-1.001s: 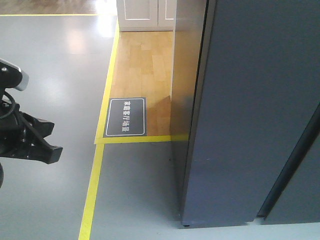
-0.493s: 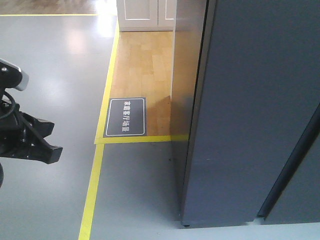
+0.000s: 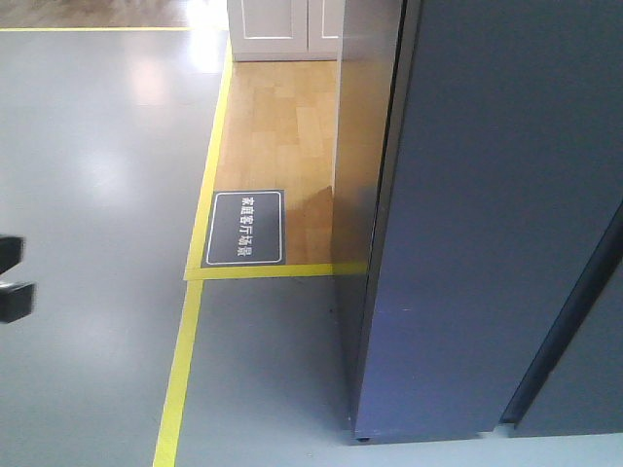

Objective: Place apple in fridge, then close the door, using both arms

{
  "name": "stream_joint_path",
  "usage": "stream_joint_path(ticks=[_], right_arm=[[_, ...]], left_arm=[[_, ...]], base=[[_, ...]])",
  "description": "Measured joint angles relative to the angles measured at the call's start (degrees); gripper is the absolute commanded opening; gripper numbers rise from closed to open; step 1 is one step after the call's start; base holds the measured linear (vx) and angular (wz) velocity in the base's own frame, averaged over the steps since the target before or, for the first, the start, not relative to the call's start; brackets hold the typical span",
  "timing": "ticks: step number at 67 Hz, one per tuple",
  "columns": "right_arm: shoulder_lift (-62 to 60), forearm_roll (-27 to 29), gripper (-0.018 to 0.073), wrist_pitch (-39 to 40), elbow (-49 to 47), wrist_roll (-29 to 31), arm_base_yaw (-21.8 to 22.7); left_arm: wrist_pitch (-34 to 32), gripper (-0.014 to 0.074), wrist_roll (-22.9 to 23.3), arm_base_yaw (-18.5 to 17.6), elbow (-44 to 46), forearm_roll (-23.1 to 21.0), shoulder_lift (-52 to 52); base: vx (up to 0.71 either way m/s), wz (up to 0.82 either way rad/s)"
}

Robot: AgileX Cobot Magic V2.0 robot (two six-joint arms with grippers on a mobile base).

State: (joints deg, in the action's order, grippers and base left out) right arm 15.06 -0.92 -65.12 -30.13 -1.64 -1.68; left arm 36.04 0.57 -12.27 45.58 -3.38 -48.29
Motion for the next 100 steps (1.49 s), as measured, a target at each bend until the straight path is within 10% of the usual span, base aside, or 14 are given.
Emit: stream_joint_path(ticks=[15,51,100], right_arm=[[0.00,0.00,-0.0003,-0.17,0.00,0.00,0.00],[0.00,0.00,-0.0003,-0.29,0.00,0.00,0.00],[0.00,0.01,-0.0003,-0.35,0.00,0.00,0.00]], left_arm=[[-6.89,-0.0006,0.14,7.24,-14.53,-5.96,15.85],[-29.20,-0.0006,0.13,11.84,-44.53,-9.20,46.36],[-35.05,-0.0006,-2.89,11.88,-46.92,-2.79,48.92]], base=[[0.00,0.00],[0.00,0.00],[0.00,0.00]])
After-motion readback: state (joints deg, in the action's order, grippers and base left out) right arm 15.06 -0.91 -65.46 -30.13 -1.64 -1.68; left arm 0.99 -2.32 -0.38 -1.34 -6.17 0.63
